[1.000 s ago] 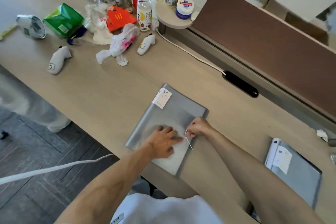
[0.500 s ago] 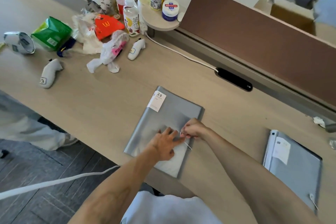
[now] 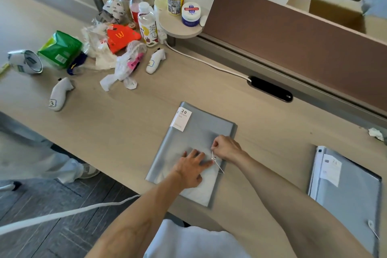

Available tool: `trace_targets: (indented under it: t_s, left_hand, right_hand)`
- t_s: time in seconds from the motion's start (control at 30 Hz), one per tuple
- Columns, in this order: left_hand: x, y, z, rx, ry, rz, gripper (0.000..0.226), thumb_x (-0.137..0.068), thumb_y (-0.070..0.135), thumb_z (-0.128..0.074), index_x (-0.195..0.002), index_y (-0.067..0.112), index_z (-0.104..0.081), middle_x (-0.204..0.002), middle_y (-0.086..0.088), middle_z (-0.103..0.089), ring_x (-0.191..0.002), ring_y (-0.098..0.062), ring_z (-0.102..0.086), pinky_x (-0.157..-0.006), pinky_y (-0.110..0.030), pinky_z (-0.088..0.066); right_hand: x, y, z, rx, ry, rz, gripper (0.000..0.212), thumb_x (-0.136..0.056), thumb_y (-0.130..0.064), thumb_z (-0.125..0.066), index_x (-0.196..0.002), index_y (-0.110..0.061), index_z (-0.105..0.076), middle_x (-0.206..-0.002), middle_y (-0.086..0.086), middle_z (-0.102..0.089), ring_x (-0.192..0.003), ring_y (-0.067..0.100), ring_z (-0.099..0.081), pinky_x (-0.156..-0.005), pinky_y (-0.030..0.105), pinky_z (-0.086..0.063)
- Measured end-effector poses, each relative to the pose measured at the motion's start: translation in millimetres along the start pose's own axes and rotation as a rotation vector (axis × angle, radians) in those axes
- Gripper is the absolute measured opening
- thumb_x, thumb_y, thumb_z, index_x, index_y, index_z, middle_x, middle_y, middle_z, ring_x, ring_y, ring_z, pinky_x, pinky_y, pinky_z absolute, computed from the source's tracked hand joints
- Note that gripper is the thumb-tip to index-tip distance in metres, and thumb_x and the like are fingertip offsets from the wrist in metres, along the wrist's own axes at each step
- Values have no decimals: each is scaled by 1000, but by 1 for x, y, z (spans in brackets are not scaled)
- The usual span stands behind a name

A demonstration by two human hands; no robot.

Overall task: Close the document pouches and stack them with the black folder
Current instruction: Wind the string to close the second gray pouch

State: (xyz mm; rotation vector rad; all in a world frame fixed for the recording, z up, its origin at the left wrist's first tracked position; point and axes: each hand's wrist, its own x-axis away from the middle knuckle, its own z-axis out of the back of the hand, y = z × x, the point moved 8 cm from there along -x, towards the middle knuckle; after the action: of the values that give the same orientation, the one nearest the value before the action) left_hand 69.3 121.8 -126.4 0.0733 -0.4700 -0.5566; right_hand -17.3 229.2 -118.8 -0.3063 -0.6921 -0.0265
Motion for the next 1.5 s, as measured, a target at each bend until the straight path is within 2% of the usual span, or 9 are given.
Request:
trace_targets:
  t_s: [0.13,0.4,0.6,0.8,0.97,1.07,1.17,1.4,1.5]
  left_hand:
    - [0,-1,0,11,-1,-3,72,-84,32,-51,-149,36,-20,-141,-9,-34,-129,-33,-31,-99,-45,-33]
    - [4,2,6,11,-28,3,74,-83,32,-51,-150,34,-20,-140,-8,-36,-128,-32,-34,-99,-46,-36]
    - [4,1,4,18,14,-6,81,-59,35,-61,-138,29,-46,-112,-4,-58,-99,-30,-58,-69,-43,-53]
    - [6,0,4,82,37,1,71,-67,33,-55,-136,17,-48,-123,-6,-55,-109,-32,-54,-87,-44,-52]
    - [12,-13,0,113,96,-95,62,-64,20,-65,-125,9,-61,-128,-7,-63,-117,-31,-61,-95,-43,-53]
    - [13,-19,-6,147,85,-114,62,-71,17,-63,-132,9,-56,-140,-8,-55,-130,-30,-51,-106,-45,-40]
    - [13,-18,-8,162,37,-100,62,-88,18,-48,-148,11,-33,-158,-4,-25,-148,-23,-19,-120,-35,-12]
    - [12,-21,-13,105,-21,-82,64,-93,22,-41,-152,15,-18,-162,0,-11,-150,-19,-4,-122,-33,-3]
    - [11,-21,-13,108,-23,-79,64,-93,20,-41,-152,15,-18,-162,1,-10,-150,-19,-4,-122,-33,-4]
  right_hand:
    - [5,12,11,141,46,53,8,-84,-26,-61,-86,-22,-68,-104,2,-69,-96,26,-65,-69,25,-40]
    - [41,33,-9,176,198,329,9,-90,-28,-53,-88,-23,-60,-96,-4,-57,-96,19,-58,-72,33,-47]
    - [69,23,-20,248,288,492,13,-92,-23,-49,-95,-17,-59,-100,3,-55,-98,22,-56,-66,36,-44]
    - [71,4,-27,237,352,500,14,-92,-24,-53,-93,-15,-63,-95,3,-59,-89,21,-62,-61,35,-46]
    - [63,-10,-32,401,349,530,21,-62,-16,-82,-69,-20,-61,-75,-3,-59,-72,16,-63,-46,25,-44]
    - [54,-26,-30,525,323,588,24,-57,-10,-81,-68,-17,-62,-74,1,-59,-72,21,-62,-48,26,-45]
    - [41,-38,-22,588,269,614,23,-54,-1,-79,-68,-12,-65,-76,7,-62,-74,27,-63,-54,31,-48]
    - [18,-24,2,546,158,429,22,-91,-31,-57,-101,-13,-64,-108,5,-61,-111,23,-52,-84,35,-44]
    - [17,-3,2,397,187,371,17,-91,-33,-56,-95,-18,-63,-105,2,-62,-109,21,-52,-83,33,-42]
